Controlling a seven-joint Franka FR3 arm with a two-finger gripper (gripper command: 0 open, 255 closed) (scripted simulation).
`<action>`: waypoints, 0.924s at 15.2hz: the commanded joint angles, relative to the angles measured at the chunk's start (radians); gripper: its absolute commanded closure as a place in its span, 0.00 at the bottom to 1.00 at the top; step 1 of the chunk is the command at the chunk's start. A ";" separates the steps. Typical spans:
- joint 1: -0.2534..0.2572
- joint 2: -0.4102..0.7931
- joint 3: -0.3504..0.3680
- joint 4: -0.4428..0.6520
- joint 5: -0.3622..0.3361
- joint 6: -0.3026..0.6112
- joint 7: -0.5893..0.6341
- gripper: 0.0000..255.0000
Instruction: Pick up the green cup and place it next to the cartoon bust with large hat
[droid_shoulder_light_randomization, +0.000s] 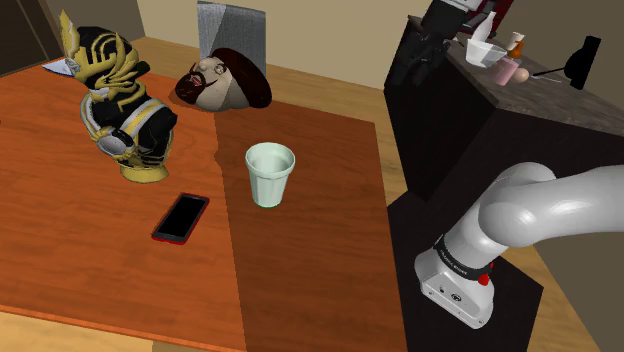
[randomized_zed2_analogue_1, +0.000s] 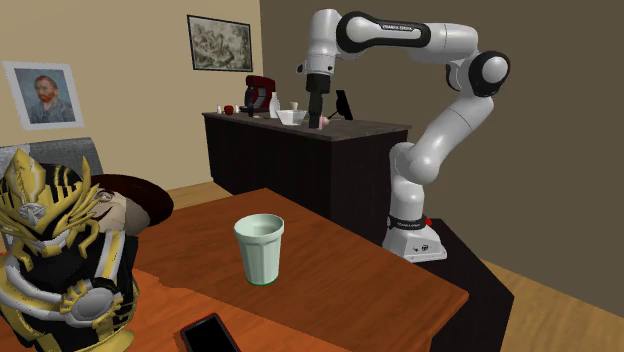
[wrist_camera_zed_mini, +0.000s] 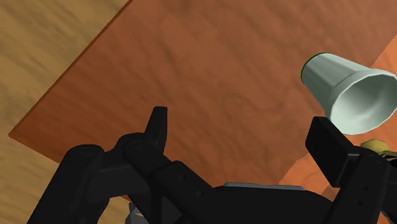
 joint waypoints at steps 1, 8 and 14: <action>0.000 0.000 0.000 0.000 0.000 0.000 0.000 0.00; 0.034 0.056 0.102 -0.133 0.098 0.223 0.123 0.00; 0.068 0.171 0.195 -0.190 0.178 0.431 0.221 0.00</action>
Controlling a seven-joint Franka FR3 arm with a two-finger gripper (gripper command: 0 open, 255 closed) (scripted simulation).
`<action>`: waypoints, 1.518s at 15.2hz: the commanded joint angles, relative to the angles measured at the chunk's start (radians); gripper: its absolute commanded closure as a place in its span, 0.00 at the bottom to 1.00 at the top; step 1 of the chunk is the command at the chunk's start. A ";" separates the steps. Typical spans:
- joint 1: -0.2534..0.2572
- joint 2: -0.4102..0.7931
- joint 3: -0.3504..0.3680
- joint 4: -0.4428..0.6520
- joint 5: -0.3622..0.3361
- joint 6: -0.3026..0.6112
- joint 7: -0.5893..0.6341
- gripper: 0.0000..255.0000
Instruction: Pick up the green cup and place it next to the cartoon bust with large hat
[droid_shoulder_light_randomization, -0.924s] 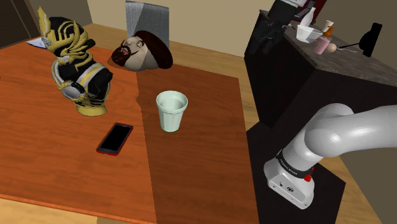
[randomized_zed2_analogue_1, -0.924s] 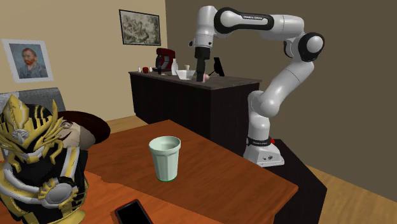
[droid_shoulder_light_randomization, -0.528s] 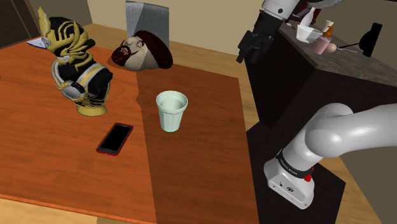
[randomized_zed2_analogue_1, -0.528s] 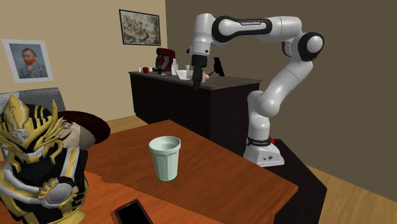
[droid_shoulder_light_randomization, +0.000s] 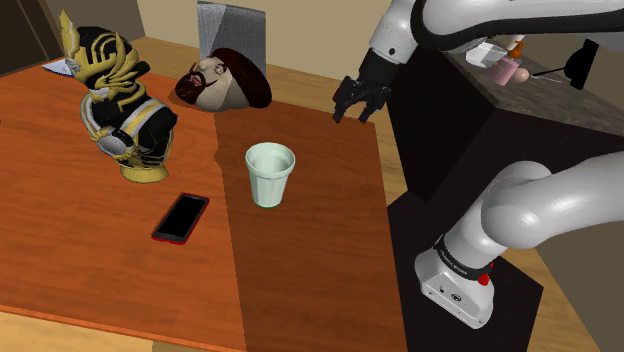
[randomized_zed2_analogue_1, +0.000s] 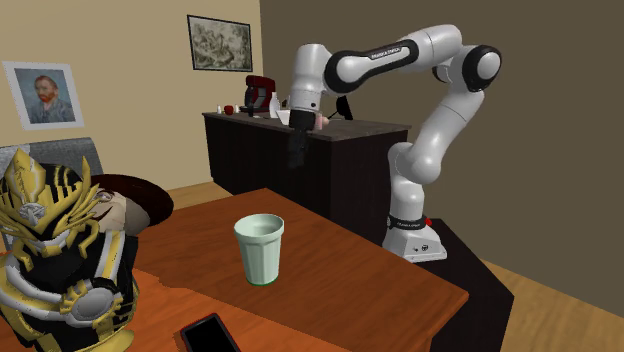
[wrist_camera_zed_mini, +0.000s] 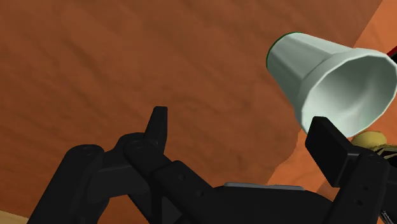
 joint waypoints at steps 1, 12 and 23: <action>0.011 0.050 0.033 -0.013 0.027 0.079 0.033 0.00; 0.042 0.384 0.191 0.042 0.084 0.433 0.207 0.00; 0.043 0.484 0.213 0.030 0.075 0.546 0.215 0.00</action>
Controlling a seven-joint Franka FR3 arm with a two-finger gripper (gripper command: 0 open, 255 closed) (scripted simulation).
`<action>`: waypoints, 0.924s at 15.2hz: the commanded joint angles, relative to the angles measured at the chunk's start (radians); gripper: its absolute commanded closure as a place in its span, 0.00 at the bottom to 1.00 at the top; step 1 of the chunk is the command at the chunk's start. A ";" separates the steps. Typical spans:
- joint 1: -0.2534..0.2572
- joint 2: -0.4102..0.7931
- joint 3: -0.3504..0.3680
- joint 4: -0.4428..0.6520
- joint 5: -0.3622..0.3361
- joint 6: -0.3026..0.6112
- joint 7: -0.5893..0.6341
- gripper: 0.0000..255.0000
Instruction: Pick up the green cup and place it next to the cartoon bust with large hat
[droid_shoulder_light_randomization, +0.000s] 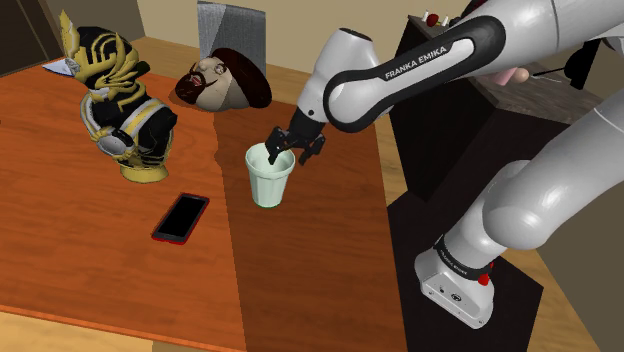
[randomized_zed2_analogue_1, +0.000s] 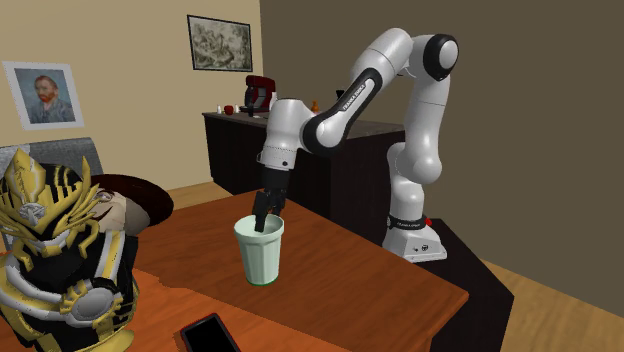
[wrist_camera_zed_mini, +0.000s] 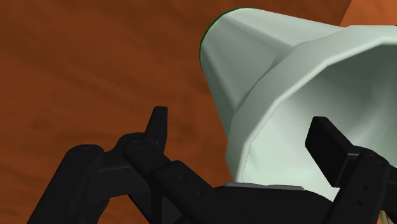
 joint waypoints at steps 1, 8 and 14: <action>0.000 0.002 0.000 0.001 -0.001 0.002 0.001 0.00; 0.000 0.002 0.000 0.000 0.000 0.001 0.000 1.00; 0.000 0.002 0.000 0.001 -0.001 0.002 0.001 1.00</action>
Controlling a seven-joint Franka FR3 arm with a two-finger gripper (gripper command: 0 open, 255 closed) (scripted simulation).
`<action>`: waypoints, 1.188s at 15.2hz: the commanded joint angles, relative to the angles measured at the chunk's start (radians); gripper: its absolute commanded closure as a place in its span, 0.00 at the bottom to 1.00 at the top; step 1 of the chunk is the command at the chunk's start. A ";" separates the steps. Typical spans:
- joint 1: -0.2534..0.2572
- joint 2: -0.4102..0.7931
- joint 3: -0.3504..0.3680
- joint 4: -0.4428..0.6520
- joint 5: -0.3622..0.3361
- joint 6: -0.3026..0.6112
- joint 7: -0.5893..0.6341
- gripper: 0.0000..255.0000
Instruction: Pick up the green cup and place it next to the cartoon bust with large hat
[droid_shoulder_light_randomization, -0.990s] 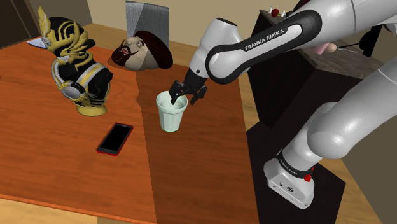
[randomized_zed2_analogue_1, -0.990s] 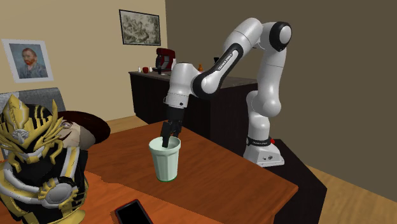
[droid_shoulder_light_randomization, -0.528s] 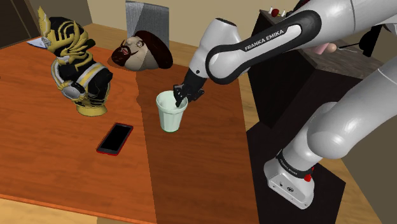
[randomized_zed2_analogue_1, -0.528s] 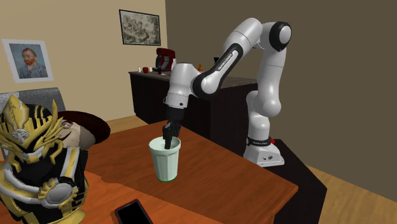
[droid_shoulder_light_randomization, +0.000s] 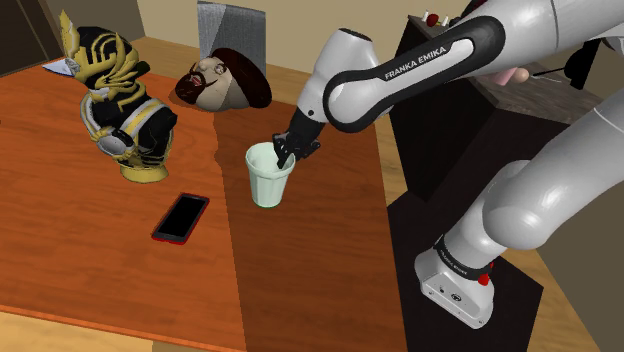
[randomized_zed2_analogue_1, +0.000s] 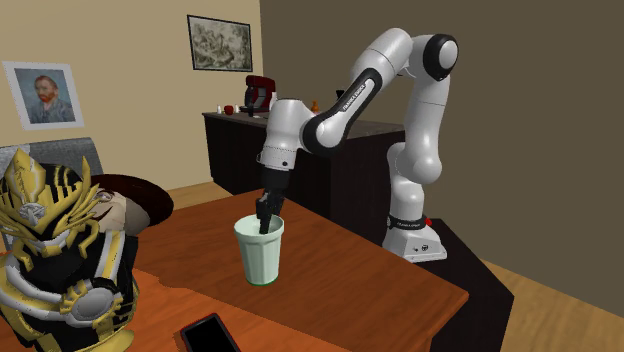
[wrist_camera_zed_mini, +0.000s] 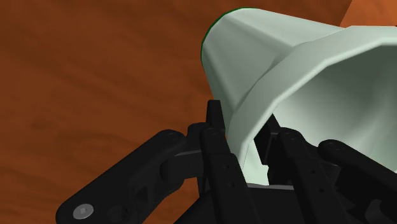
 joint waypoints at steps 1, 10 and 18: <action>0.000 -0.010 -0.001 0.005 -0.001 -0.015 0.002 1.00; -0.005 -0.089 -0.014 0.062 -0.010 -0.150 0.019 1.00; -0.010 -0.141 -0.026 0.127 -0.021 -0.266 0.035 1.00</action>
